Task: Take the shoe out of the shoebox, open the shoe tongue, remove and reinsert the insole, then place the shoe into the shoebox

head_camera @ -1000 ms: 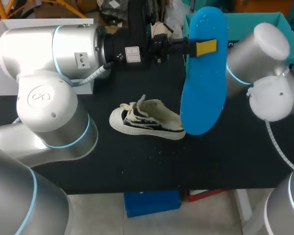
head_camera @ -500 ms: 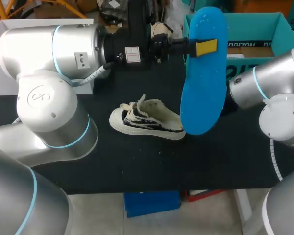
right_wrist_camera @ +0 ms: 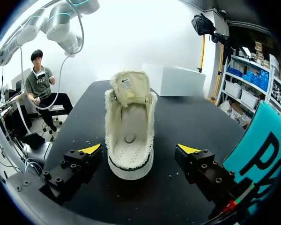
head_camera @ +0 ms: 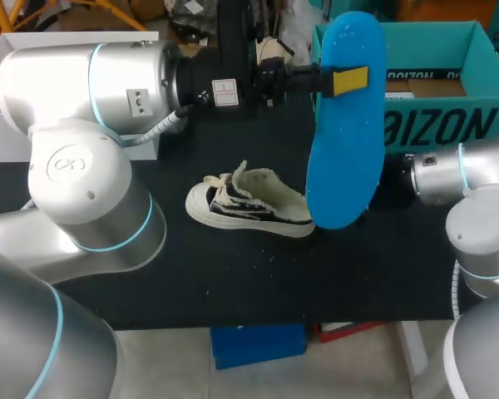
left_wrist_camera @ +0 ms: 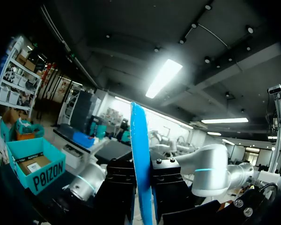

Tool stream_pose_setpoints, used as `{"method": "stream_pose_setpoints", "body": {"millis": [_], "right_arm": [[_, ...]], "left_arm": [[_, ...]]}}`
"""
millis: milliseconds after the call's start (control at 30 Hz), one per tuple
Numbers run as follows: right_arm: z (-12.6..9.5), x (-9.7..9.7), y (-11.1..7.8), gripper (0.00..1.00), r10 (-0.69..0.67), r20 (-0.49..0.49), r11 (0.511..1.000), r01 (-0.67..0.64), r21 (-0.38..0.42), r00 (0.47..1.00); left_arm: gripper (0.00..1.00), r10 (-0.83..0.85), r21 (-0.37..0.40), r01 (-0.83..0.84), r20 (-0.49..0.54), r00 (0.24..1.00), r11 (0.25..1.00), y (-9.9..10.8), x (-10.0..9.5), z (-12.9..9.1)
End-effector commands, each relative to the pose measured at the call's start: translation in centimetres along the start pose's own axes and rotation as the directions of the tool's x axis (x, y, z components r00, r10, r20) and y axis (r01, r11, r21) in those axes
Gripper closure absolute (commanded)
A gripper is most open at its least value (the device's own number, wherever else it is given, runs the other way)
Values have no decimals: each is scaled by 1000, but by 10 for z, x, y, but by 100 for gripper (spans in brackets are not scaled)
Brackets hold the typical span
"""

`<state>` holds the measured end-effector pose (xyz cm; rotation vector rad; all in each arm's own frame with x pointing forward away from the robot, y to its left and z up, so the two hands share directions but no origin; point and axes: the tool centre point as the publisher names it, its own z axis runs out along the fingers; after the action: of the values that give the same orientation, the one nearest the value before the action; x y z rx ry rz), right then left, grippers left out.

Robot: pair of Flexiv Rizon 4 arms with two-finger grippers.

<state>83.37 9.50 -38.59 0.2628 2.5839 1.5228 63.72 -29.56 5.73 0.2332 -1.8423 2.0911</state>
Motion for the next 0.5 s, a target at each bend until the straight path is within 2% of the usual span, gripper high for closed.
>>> {"method": "stream_pose_setpoints", "body": {"millis": [33, 133, 333, 400, 467, 500], "right_arm": [[-1, 0, -4, 0, -9, 9, 1000, 9, -22, 1000], [-6, -4, -4, 0, -21, 12, 999, 20, 43, 1000], [-16, -15, -1, 0, -63, 43, 958, 49, 283, 997], [-19, -19, 2, 0, -89, 51, 914, 61, 401, 995], [-17, -21, 4, 0, -96, 40, 884, 67, 462, 995], [-15, -22, 3, 0, -94, 45, 853, 57, 519, 995]], "left_arm": [[100, -1, -2, 1, 4, 1000, 1000, 0, 1, 1], [100, -1, -2, 1, 4, 1000, 1000, 0, 1, 1], [100, -1, -2, 1, 4, 1000, 1000, 0, 1, 1], [100, -1, -2, 1, 4, 1000, 1000, 0, 1, 1], [100, -1, -2, 1, 4, 1000, 1000, 0, 1, 1], [100, -1, -2, 1, 4, 1000, 1000, 0, 1, 1]]}}
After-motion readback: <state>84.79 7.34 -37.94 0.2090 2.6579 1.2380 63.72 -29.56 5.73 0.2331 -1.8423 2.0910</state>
